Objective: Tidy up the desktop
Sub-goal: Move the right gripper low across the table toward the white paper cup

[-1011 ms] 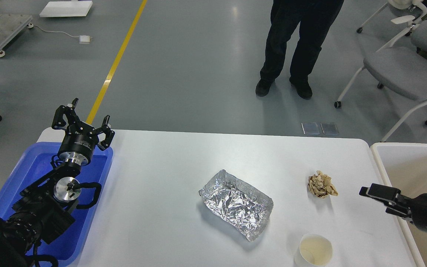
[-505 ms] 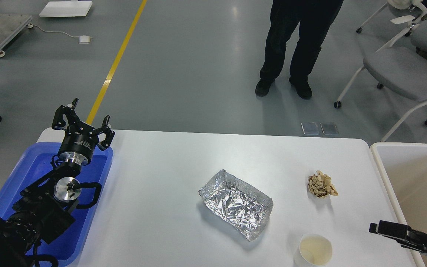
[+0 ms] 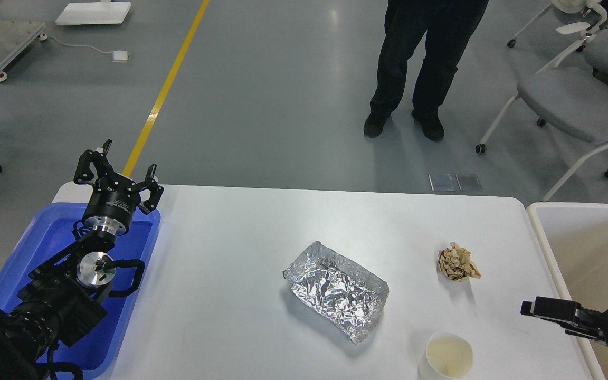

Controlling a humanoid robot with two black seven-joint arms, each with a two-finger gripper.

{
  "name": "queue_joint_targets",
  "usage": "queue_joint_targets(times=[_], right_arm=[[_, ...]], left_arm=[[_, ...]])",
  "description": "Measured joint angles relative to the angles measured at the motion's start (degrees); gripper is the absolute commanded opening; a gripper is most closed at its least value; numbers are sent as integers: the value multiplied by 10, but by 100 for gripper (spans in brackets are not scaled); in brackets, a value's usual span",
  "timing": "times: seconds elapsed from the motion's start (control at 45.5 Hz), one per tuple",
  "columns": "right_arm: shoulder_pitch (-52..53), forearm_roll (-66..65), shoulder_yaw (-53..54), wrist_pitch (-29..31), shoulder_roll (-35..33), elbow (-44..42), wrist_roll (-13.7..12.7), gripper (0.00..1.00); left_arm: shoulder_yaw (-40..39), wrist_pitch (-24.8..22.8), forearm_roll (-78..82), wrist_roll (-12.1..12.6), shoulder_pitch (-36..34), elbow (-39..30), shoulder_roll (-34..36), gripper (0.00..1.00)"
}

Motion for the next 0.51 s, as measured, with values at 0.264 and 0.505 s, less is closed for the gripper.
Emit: queue_joint_targets(times=[0.264, 0.505], right_arm=[[150, 73, -119, 9, 46, -7, 0, 100], [267, 119, -274, -21, 119, -11, 1, 100]], left_arm=[[0, 0, 0, 0, 0, 0, 0, 100], [0, 0, 0, 0, 0, 0, 0, 100]])
